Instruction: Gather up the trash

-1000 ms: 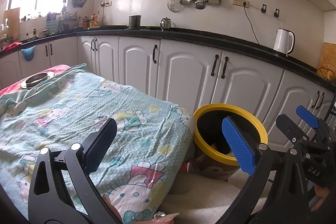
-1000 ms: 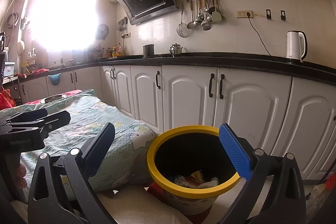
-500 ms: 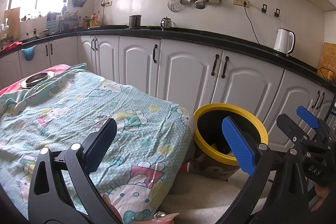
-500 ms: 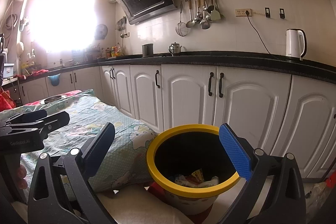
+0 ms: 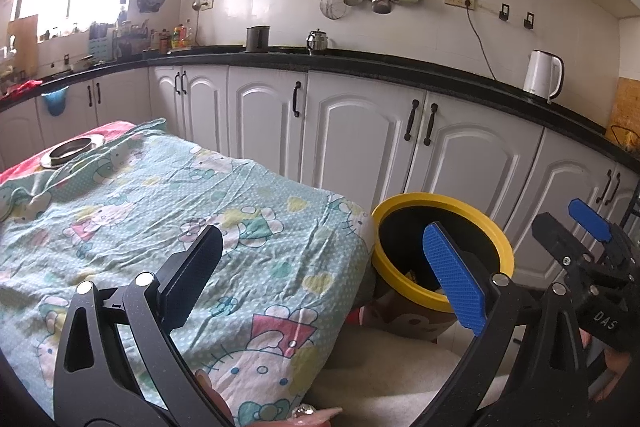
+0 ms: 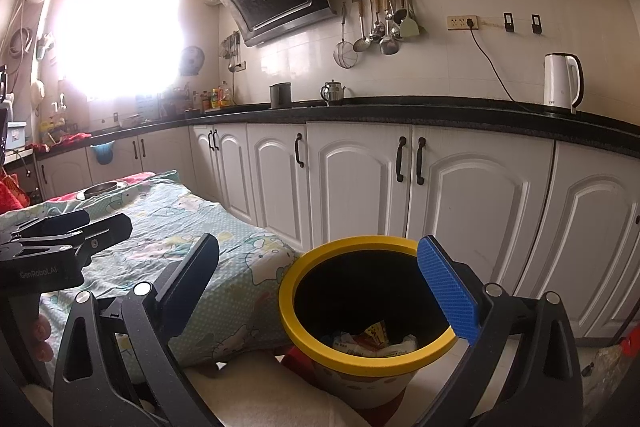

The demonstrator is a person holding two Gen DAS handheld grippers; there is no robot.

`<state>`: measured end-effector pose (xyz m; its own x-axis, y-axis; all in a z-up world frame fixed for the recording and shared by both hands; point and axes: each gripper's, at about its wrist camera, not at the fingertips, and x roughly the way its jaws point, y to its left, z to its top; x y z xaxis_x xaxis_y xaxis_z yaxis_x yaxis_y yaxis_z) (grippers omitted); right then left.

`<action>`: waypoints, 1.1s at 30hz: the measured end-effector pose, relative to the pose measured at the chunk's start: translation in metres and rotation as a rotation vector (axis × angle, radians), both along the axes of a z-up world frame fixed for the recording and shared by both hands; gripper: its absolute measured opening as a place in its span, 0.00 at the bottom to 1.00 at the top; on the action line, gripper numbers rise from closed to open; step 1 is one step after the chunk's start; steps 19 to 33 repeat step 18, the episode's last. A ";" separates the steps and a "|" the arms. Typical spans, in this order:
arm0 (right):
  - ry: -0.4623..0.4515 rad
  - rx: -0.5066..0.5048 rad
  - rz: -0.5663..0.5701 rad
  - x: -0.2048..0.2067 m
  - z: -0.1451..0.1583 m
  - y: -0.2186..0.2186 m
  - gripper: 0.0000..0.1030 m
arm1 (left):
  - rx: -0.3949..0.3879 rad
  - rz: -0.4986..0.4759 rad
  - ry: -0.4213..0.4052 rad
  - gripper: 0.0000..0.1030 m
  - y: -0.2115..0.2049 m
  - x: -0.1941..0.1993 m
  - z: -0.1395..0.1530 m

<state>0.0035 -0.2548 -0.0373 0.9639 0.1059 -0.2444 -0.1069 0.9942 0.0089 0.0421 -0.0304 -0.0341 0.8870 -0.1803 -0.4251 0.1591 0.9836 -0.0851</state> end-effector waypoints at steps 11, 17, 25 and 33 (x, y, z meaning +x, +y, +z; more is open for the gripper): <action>0.029 -0.008 0.009 0.000 -0.004 0.009 0.94 | -0.052 0.074 0.088 0.89 0.033 0.010 0.004; 0.048 -0.002 0.151 0.017 0.013 0.066 0.94 | -0.068 0.315 0.140 0.89 0.149 0.004 0.019; 0.056 0.004 0.188 0.021 0.018 0.082 0.94 | -0.069 0.367 0.147 0.89 0.171 0.000 0.019; 0.056 0.004 0.188 0.021 0.018 0.082 0.94 | -0.069 0.367 0.147 0.89 0.171 0.000 0.019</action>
